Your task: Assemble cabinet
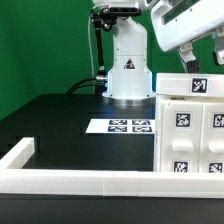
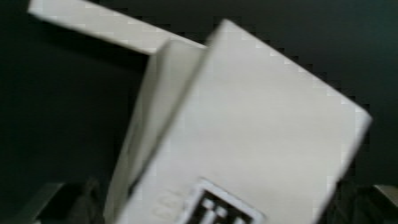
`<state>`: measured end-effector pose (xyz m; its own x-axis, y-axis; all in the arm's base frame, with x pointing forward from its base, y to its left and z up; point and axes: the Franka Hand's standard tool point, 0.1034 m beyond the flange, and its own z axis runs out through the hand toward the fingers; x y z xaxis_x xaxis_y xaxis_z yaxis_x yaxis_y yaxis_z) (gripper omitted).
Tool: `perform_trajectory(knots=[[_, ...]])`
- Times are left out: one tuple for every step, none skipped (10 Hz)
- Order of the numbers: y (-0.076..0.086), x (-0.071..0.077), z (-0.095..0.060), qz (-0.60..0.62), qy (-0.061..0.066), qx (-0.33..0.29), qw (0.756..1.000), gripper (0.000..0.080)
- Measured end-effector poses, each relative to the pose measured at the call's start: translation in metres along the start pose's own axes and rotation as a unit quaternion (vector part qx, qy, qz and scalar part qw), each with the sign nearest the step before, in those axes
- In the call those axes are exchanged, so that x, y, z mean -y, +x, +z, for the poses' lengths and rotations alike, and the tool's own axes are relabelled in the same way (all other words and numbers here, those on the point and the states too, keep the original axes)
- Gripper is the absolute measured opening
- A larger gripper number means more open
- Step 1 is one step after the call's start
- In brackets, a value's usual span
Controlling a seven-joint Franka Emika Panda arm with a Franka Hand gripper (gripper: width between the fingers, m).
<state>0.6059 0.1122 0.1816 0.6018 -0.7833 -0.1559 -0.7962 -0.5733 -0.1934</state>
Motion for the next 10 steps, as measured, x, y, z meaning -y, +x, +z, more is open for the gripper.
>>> perform_trajectory(knots=[[-0.0006, 0.0037, -0.0026, -0.071, -0.025, 0.007, 0.997, 0.0648], [-0.0018, 0.0041, -0.0021, -0.143, -0.047, 0.017, 0.988, 0.0648], [-0.0006, 0.0043, -0.0006, -0.209, -0.047, 0.019, 0.977, 0.0648], [-0.0004, 0.0044, -0.0005, -0.216, -0.046, 0.019, 0.975, 0.0648], [0.0000, 0.0040, -0.0004, -0.263, -0.046, 0.021, 0.964, 0.0648], [0.0003, 0.0039, -0.0004, -0.298, -0.045, 0.023, 0.953, 0.0648], [0.0012, 0.0023, -0.0009, -0.356, -0.057, 0.021, 0.932, 0.0648], [0.0024, 0.0016, -0.0028, -0.442, -0.087, 0.012, 0.893, 0.0648], [0.0026, 0.0022, -0.0033, -0.504, -0.098, 0.012, 0.858, 0.0648], [0.0035, 0.0015, -0.0027, -0.566, -0.112, 0.013, 0.817, 0.0648]])
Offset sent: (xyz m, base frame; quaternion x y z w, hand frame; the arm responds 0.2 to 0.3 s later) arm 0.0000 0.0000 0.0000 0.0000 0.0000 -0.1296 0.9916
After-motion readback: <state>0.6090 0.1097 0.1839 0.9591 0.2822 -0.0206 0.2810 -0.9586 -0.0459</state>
